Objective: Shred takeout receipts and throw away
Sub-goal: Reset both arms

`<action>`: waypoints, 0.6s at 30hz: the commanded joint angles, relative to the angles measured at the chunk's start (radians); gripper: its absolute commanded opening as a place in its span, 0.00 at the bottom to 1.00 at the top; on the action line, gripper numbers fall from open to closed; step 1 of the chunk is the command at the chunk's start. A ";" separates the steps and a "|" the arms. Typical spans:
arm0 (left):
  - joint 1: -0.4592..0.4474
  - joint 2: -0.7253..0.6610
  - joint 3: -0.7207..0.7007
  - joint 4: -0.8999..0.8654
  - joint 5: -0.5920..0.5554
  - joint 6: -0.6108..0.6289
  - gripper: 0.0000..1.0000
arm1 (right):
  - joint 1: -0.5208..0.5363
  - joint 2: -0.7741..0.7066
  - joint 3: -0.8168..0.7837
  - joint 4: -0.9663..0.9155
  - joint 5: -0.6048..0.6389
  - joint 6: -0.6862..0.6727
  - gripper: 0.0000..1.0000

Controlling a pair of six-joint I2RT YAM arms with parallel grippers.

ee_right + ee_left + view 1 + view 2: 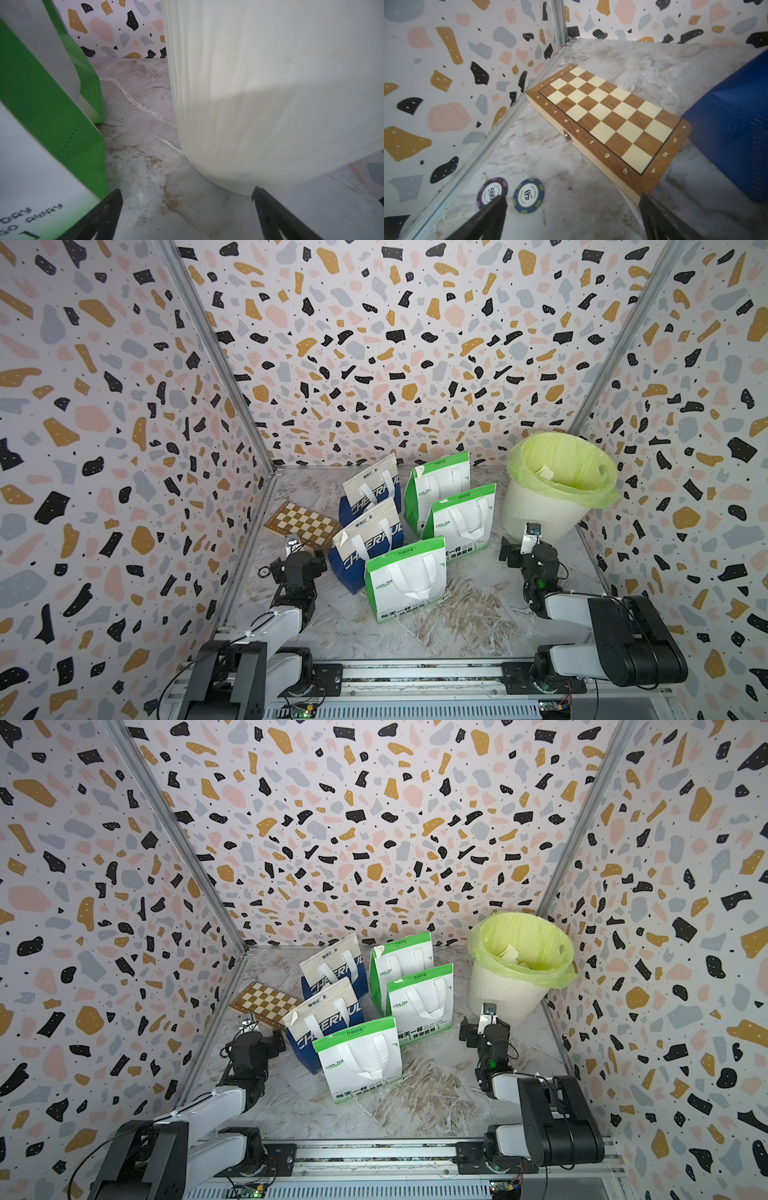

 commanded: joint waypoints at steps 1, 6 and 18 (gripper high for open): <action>0.003 0.082 0.015 0.272 0.097 0.052 1.00 | -0.012 0.087 -0.032 0.266 -0.019 -0.026 1.00; -0.004 0.320 0.040 0.480 0.080 0.084 1.00 | -0.011 0.098 -0.035 0.275 -0.047 -0.038 1.00; -0.033 0.299 0.088 0.355 0.060 0.097 1.00 | 0.004 0.099 -0.030 0.268 -0.059 -0.057 1.00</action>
